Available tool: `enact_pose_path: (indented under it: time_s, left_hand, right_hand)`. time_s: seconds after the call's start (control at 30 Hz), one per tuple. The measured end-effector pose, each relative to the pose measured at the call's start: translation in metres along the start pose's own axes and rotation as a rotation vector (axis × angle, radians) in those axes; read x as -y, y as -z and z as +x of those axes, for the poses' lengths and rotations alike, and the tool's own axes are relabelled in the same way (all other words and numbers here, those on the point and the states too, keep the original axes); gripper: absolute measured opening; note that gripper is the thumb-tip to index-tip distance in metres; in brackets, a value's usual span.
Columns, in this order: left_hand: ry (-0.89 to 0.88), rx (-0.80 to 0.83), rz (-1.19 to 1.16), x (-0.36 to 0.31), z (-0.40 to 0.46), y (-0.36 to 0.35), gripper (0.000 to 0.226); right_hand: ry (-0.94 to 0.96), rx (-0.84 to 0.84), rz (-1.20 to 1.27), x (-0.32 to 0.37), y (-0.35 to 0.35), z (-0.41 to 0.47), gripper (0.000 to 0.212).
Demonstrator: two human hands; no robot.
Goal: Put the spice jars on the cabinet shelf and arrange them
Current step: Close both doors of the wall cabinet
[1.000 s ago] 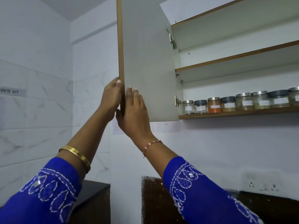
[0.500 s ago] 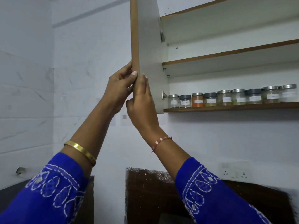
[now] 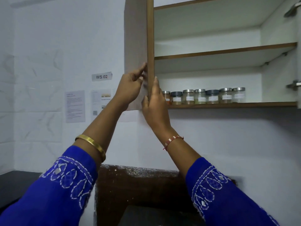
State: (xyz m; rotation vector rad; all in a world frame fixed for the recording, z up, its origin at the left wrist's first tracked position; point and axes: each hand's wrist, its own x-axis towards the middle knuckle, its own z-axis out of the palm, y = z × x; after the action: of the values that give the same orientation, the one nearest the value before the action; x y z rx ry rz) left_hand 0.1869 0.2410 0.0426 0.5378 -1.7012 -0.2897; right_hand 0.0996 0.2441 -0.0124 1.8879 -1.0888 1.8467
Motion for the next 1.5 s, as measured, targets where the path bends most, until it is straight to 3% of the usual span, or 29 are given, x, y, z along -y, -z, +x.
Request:
enact_pose_path:
  time_s: [0.27,0.53,0.9,1.03,1.2,1.5]
  left_hand:
    - [0.012,0.141,0.305,0.037,0.005,-0.093,0.056]
    - [-0.032,0.205,0.526,0.078,0.031,-0.162,0.057]
    - [-0.209,0.226,0.733,0.153,0.082,-0.233,0.061]
    - [-0.223,0.251,0.782,0.174,0.097,-0.249,0.061]
    - [-0.237,0.260,0.785,0.196,0.110,-0.266,0.061]
    - [-0.239,0.252,0.831,0.227,0.126,-0.288,0.063]
  right_hand:
    - [-0.100,0.055,-0.245,-0.088,0.061,0.017,0.060]
    - [-0.197,0.061,-0.250,-0.169,0.080,0.044,0.060]
    - [-0.250,-0.086,-0.381,-0.272,0.073,0.075,0.049]
    - [-0.241,-0.129,-0.543,-0.299,0.065,0.088,0.043]
    - [-0.247,-0.160,-0.554,-0.327,0.059,0.102,0.030]
    - [-0.240,-0.140,-0.610,-0.368,0.046,0.113,0.030]
